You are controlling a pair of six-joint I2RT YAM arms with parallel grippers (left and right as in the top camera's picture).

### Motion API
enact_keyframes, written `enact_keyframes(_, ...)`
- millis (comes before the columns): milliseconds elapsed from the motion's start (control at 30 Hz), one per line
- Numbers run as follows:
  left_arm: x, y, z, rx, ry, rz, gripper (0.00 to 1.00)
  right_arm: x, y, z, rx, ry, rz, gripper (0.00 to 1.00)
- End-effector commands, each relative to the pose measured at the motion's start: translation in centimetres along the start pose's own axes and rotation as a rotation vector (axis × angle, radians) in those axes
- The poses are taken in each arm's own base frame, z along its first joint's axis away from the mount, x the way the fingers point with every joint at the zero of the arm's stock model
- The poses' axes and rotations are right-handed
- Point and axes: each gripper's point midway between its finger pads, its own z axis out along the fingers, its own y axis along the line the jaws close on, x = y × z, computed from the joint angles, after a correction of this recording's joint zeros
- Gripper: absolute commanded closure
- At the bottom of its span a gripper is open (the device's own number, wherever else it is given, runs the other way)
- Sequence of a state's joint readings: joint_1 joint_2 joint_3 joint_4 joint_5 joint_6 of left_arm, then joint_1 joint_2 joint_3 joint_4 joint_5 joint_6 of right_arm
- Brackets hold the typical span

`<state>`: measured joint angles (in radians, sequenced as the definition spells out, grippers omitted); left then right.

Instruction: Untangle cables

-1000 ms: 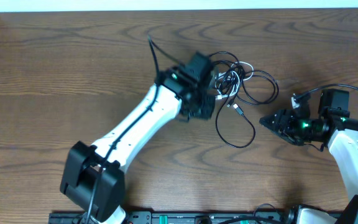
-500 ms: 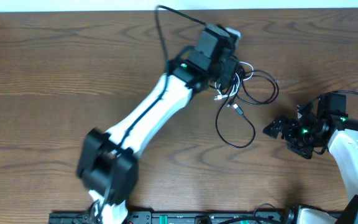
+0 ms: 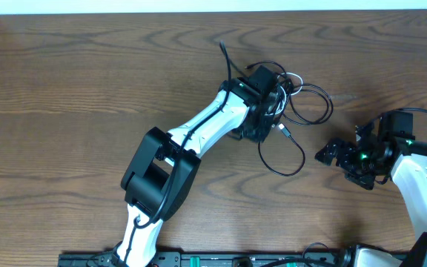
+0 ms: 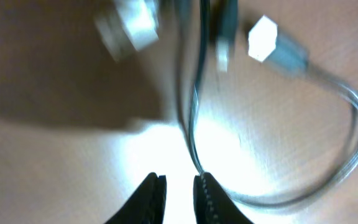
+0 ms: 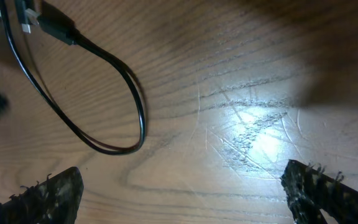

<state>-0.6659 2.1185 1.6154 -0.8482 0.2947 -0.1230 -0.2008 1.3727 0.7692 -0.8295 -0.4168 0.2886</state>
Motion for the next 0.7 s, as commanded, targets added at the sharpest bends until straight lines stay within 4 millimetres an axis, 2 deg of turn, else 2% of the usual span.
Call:
enact_keyframes(0, 2.4, -2.3, -0.8, 0.115, 0.1, -0.028, 0.81, -0.3, 0.0, -0.1, -0.001, -0.012, 0.001, 0.01)
enact_keyframes(67, 2.2, -1.7, -1.3, 0.071, 0.078, -0.024, 0.72, -0.6, 0.1, -0.1, -0.003, -0.026, -0.006, 0.01)
enact_keyframes(133, 0.5, -1.1, -2.3, 0.026, -0.007, -0.005, 0.62, -0.7, 0.1, -0.1, -0.004, -0.029, -0.007, 0.01)
enact_keyframes(167, -0.8, -1.0, -3.0, 0.009, -0.072, 0.01, 0.55, -0.7, 0.1, -0.1, -0.004, -0.029, -0.008, 0.01)
enact_keyframes(200, -2.1, -1.0, -3.6, -0.003, -0.133, 0.022, 0.38, -0.7, 0.1, -0.1, -0.004, -0.029, -0.007, 0.01)
enact_keyframes(233, -3.7, -1.0, -4.4, -0.015, -0.209, 0.036, 0.26, -0.7, 0.1, -0.1, -0.004, -0.029, -0.008, 0.01)
enact_keyframes(267, -5.1, -1.1, -5.0, -0.025, -0.273, 0.046, 0.22, -0.8, 0.0, -0.1, 0.005, -0.031, -0.007, 0.01)
enact_keyframes(367, -9.0, -1.3, -6.2, -0.039, -0.441, 0.068, 0.2, -0.8, -0.2, -0.1, 0.017, -0.035, -0.007, 0.01)
enact_keyframes(467, -11.5, -1.7, -6.4, -0.024, -0.543, 0.085, 0.21, -0.8, -0.3, -0.1, 0.017, -0.035, -0.007, 0.01)
enact_keyframes(533, -12.4, -1.8, -5.7, -0.019, -0.567, 0.09, 0.21, -0.8, -0.3, -0.1, 0.017, -0.035, -0.007, 0.01)
enact_keyframes(667, -13.2, -1.3, -2.8, -0.02, -0.561, 0.091, 0.25, -0.8, -0.3, -0.1, 0.017, -0.035, -0.007, 0.01)
